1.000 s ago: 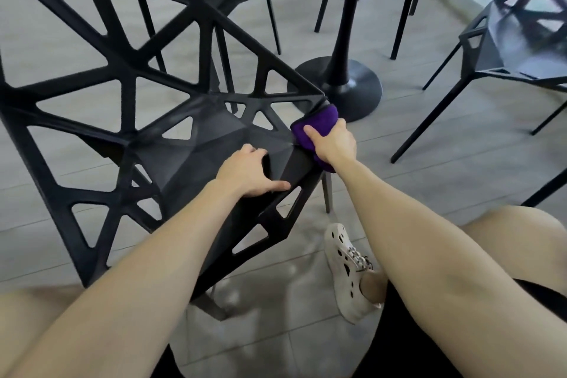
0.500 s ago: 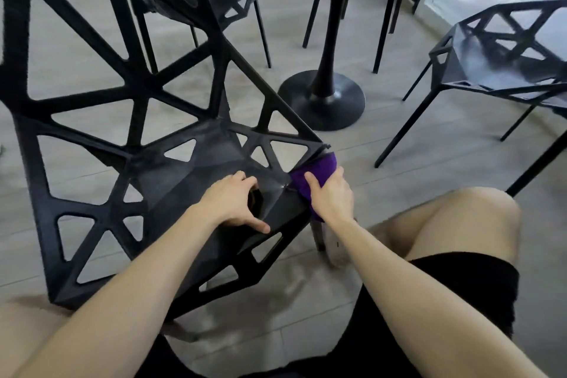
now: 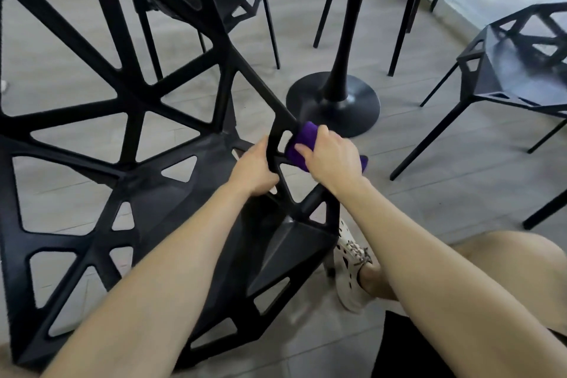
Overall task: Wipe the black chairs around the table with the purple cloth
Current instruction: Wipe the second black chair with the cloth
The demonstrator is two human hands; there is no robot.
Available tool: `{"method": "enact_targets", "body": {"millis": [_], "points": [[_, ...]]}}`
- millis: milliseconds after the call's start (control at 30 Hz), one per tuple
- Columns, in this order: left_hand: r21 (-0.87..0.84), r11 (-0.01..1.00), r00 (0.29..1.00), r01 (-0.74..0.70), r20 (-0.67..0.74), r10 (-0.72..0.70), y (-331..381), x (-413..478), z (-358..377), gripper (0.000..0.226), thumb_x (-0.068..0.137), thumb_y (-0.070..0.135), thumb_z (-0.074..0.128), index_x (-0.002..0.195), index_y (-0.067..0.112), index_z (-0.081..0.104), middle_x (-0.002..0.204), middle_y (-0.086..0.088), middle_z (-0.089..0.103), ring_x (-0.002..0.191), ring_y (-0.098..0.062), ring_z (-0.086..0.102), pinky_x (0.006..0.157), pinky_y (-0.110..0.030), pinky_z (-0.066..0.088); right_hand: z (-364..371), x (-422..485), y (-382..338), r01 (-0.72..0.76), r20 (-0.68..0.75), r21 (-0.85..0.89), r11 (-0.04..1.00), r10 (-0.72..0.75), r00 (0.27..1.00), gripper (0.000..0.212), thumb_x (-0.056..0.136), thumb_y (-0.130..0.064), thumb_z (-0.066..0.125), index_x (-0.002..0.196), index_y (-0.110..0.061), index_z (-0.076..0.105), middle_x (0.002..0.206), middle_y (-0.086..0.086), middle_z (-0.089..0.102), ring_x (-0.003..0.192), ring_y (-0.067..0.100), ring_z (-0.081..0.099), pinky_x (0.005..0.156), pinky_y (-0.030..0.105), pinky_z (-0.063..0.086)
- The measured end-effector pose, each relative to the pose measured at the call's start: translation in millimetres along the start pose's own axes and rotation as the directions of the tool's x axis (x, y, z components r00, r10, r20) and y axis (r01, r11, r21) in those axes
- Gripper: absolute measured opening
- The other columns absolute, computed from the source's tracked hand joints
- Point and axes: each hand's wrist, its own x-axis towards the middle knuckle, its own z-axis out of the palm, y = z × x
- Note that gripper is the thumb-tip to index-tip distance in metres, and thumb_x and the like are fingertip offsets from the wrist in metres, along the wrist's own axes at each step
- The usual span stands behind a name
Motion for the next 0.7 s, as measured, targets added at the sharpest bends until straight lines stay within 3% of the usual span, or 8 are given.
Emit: {"method": "enact_targets", "body": {"millis": [100, 200, 333, 433, 500, 533, 633, 700], "points": [[-0.074, 0.996, 0.998, -0.059, -0.039, 0.056, -10, -3, 2, 0.089, 0.079, 0.001, 0.057, 0.159, 0.032, 0.033, 0.119, -0.001, 0.067, 0.102, -0.022, 0.061, 0.081, -0.032, 0.046, -8, 36, -29, 0.064, 0.050, -0.051, 0.997, -0.061, 0.997, 0.052, 0.103, -0.065, 0.051, 0.097, -0.013, 0.054, 0.081, 0.002, 0.059, 0.073, 0.031, 0.059, 0.066, 0.038, 0.040], [-0.090, 0.993, 0.996, -0.081, -0.047, 0.077, -15, 1, -6, 0.097, 0.076, -0.001, 0.058, 0.163, 0.032, 0.031, 0.129, 0.004, 0.066, 0.112, -0.017, 0.059, 0.087, -0.031, 0.046, -13, 46, -33, 0.083, 0.093, -0.026, 0.996, -0.080, 0.992, 0.052, 0.104, -0.066, 0.048, 0.094, -0.015, 0.054, 0.081, 0.003, 0.059, 0.072, 0.029, 0.054, 0.067, 0.038, 0.040], [-0.014, 0.998, 0.998, -0.054, 0.017, 0.054, -23, 5, -18, 0.087, 0.082, 0.001, 0.063, 0.160, 0.028, 0.038, 0.135, 0.004, 0.063, 0.123, -0.019, 0.061, 0.094, -0.030, 0.048, 0, 32, -28, 0.035, -0.024, 0.043, 0.998, -0.034, 0.999, 0.052, 0.106, -0.068, 0.040, 0.094, -0.018, 0.051, 0.070, -0.004, 0.052, 0.066, 0.026, 0.053, 0.062, 0.038, 0.039], [0.119, 0.993, 0.980, -0.016, -0.197, 0.039, -42, 24, -33, 0.077, 0.087, 0.011, 0.069, 0.159, 0.020, 0.045, 0.149, -0.005, 0.054, 0.141, -0.027, 0.050, 0.115, -0.039, 0.045, 5, 32, -24, 0.047, -0.031, 0.034, 0.998, -0.046, 0.998, 0.056, 0.106, -0.069, 0.036, 0.095, -0.017, 0.053, 0.068, -0.004, 0.054, 0.065, 0.027, 0.058, 0.061, 0.039, 0.043], [0.120, 0.989, 0.918, 0.092, -0.394, -0.038, -53, 42, -50, 0.085, 0.086, 0.017, 0.075, 0.161, 0.015, 0.036, 0.156, -0.009, 0.044, 0.146, -0.029, 0.041, 0.122, -0.043, 0.040, 3, 35, -23, 0.035, -0.009, 0.028, 0.999, -0.035, 0.999, 0.054, 0.107, -0.068, 0.037, 0.095, -0.017, 0.051, 0.067, -0.005, 0.049, 0.064, 0.026, 0.053, 0.062, 0.038, 0.040], [0.080, 0.986, 0.900, 0.144, -0.425, -0.097, -58, 51, -59, 0.094, 0.084, 0.020, 0.079, 0.163, 0.012, 0.030, 0.158, -0.012, 0.041, 0.148, -0.032, 0.039, 0.123, -0.047, 0.039, 2, 36, -24, 0.031, 0.004, 0.018, 0.999, -0.031, 1.000, 0.054, 0.107, -0.067, 0.038, 0.096, -0.016, 0.050, 0.068, -0.006, 0.048, 0.064, 0.026, 0.052, 0.062, 0.038, 0.039], [0.001, 0.976, 0.939, 0.218, -0.272, -0.210, -66, 75, -76, 0.115, 0.076, 0.027, 0.085, 0.168, 0.018, 0.016, 0.160, -0.013, 0.045, 0.147, -0.037, 0.044, 0.117, -0.053, 0.046, 2, 42, -30, 0.024, 0.040, -0.012, 1.000, -0.024, 0.999, 0.053, 0.107, -0.066, 0.039, 0.096, -0.015, 0.051, 0.070, -0.005, 0.050, 0.064, 0.025, 0.052, 0.061, 0.039, 0.039], [0.012, 0.977, 0.949, 0.211, -0.241, -0.202, -69, 83, -77, 0.111, 0.071, 0.031, 0.085, 0.164, 0.022, 0.025, 0.155, -0.009, 0.050, 0.139, -0.034, 0.053, 0.109, -0.051, 0.053, -2, 52, -41, 0.039, 0.054, -0.007, 0.999, -0.038, 0.998, 0.052, 0.108, -0.064, 0.041, 0.097, -0.014, 0.052, 0.072, -0.003, 0.052, 0.063, 0.024, 0.053, 0.061, 0.039, 0.040]]}}
